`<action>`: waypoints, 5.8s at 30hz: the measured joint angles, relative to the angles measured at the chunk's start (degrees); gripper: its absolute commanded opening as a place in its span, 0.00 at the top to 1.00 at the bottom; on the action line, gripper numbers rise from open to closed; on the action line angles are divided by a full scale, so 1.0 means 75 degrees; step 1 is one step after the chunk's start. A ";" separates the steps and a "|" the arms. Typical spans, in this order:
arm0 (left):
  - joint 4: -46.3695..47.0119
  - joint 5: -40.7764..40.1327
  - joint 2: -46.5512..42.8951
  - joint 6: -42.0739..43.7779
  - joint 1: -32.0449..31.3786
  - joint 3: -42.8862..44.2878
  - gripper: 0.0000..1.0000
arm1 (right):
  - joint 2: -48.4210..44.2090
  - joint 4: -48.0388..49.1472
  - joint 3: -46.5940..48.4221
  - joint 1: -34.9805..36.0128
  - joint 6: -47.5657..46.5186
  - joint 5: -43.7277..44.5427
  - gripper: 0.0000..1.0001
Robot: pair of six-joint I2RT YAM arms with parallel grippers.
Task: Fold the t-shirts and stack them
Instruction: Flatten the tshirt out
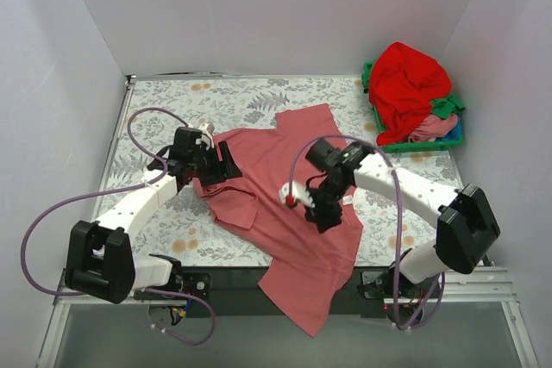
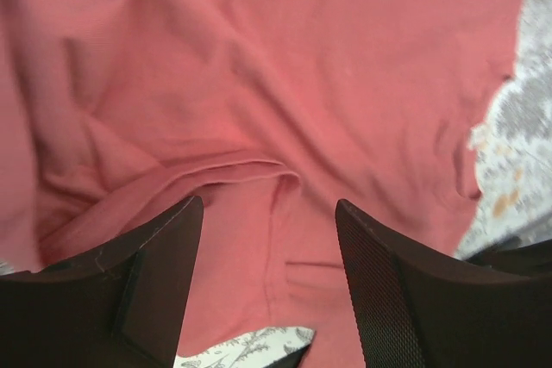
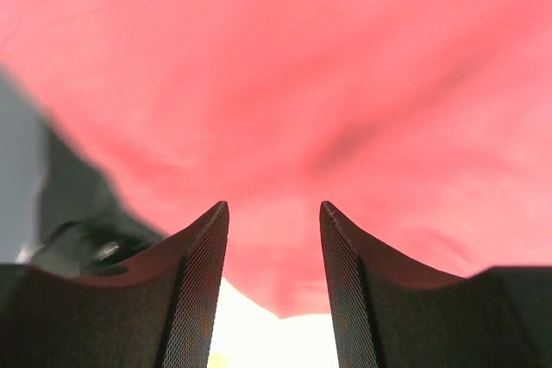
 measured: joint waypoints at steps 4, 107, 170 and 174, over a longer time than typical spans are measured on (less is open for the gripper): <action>-0.0192 -0.1128 -0.0003 -0.0227 -0.0006 0.0082 0.36 | 0.0041 0.0819 0.0391 -0.2022 0.0609 -0.0478 0.46; -0.0764 -0.3777 0.5485 0.1434 0.0860 0.4791 0.84 | 0.1172 0.2299 0.0172 -0.4045 0.1300 -0.2320 0.44; 0.0323 -0.2253 0.2492 0.0883 0.1816 0.2288 1.00 | 0.1833 0.2294 0.1166 -0.4045 0.1518 -0.1291 0.41; 0.0554 -0.2232 0.2002 0.0833 0.1816 0.1818 1.00 | 0.2328 0.2352 0.2355 -0.4045 0.1970 -0.0883 0.40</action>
